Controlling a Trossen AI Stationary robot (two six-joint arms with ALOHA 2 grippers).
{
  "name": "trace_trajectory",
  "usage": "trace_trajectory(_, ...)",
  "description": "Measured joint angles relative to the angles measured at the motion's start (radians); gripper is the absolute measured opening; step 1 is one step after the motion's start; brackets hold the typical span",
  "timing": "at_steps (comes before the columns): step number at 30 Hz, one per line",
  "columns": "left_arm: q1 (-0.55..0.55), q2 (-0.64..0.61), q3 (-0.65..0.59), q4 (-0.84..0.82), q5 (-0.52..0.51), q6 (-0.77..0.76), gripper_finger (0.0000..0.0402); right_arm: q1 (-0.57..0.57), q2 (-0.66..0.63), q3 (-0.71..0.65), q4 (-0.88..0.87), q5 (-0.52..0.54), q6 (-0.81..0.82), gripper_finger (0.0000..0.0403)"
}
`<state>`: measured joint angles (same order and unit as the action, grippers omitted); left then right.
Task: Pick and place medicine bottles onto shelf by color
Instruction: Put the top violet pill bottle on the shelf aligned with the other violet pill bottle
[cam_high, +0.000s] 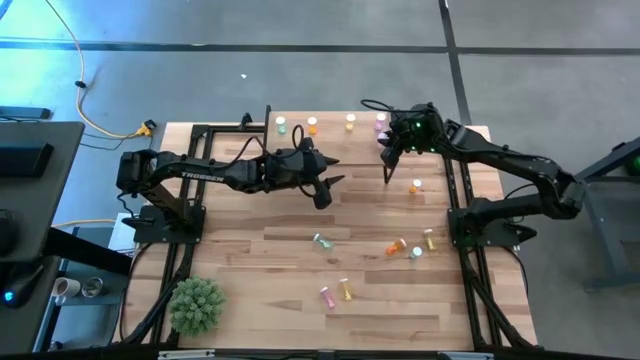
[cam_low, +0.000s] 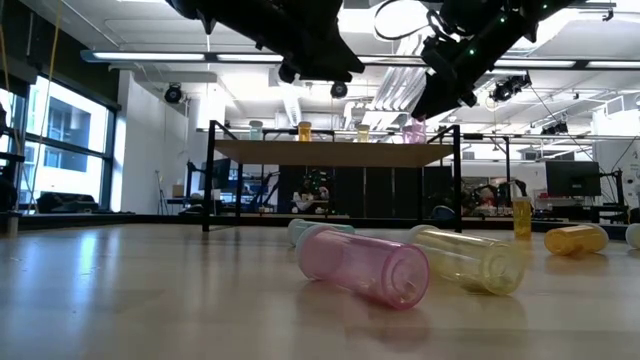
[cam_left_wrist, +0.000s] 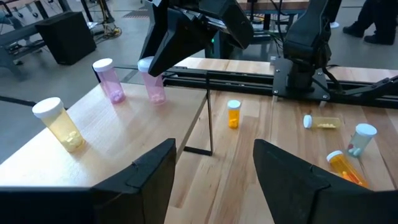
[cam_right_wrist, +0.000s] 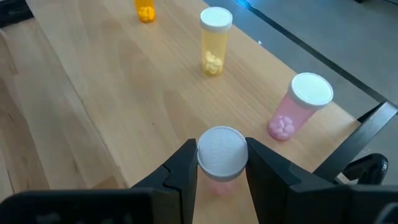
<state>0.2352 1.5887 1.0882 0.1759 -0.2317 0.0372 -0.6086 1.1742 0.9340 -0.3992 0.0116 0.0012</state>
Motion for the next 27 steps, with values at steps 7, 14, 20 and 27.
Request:
trace_trajectory(7, 0.000, 0.000, 0.000, 0.000, 0.001, 0.000, 0.0202, 0.009, 0.035, 0.000, 0.021, 0.005, 0.003, 0.0101)
trace_trajectory(14, 0.000, 0.001, 0.000, 0.000, 0.004, 0.000, 0.0202, 0.009, 0.035, 0.000, 0.021, 0.018, 0.001, 0.0101)
trace_trajectory(20, 0.000, 0.001, 0.000, 0.000, 0.004, 0.000, 0.0202, 0.008, 0.035, 0.000, 0.019, 0.018, 0.000, 0.0102)
trace_trajectory(27, 0.000, 0.001, 0.000, 0.000, 0.004, 0.000, 0.0202, 0.008, 0.036, 0.000, 0.014, 0.025, -0.001, 0.0131)
